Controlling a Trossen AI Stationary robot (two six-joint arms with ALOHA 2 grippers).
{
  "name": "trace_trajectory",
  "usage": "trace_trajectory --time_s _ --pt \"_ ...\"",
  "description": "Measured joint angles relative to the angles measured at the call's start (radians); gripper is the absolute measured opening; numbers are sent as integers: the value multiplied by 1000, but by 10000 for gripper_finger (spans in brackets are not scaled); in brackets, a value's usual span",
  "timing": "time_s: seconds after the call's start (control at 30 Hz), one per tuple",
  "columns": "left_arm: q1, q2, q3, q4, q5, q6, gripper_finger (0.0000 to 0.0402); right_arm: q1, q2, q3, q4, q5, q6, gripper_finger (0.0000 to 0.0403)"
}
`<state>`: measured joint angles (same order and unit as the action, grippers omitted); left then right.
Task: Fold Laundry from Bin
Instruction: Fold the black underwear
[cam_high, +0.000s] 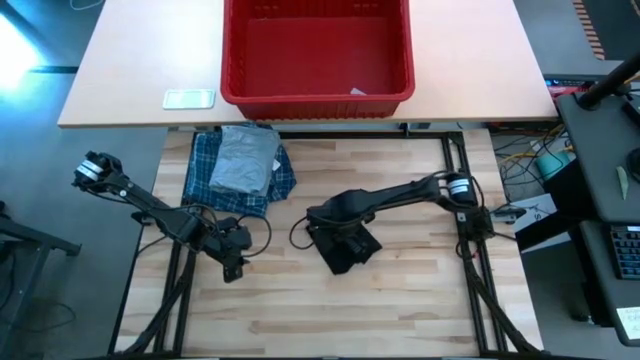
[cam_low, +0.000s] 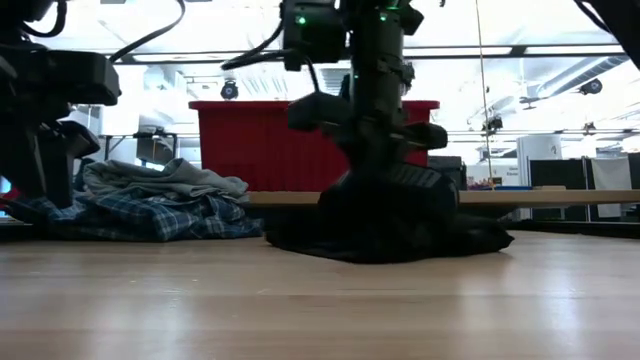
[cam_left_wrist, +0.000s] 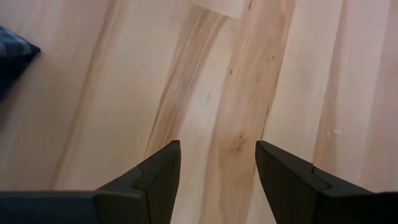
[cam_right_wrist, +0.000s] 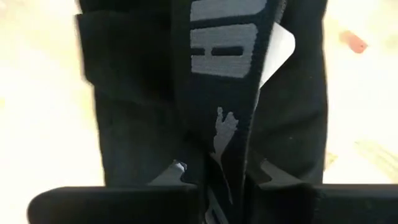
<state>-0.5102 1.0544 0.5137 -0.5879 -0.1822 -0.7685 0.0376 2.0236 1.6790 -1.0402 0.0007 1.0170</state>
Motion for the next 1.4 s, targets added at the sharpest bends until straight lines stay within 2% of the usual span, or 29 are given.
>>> trace_trajectory --time_s 0.2,0.5,0.67,0.83,0.93,1.1,1.17,1.3,1.4 --pt "0 -5 0 -15 -7 0 193 -3 31 48 -6 -2 15 61" --pt "0 -6 55 -148 -76 4 210 9 19 115 7 -59 47 183" --pt "0 -6 80 -164 -97 2 211 24 21 121 127 -85 53 215" --pt "0 -7 97 -164 -97 0 211 30 18 123 237 -88 12 217" --pt "0 -7 102 -166 -97 0 211 30 -4 147 190 -72 -16 211" --pt "0 -7 102 -171 -97 -14 211 37 -45 144 -58 85 20 198" --pt "0 -7 102 -171 -97 -18 211 36 -39 120 -134 113 43 191" --pt "0 -7 102 -170 -97 -18 211 37 -38 60 -150 132 69 174" --pt "0 -7 102 -169 -98 -18 211 40 -22 28 -106 107 55 159"
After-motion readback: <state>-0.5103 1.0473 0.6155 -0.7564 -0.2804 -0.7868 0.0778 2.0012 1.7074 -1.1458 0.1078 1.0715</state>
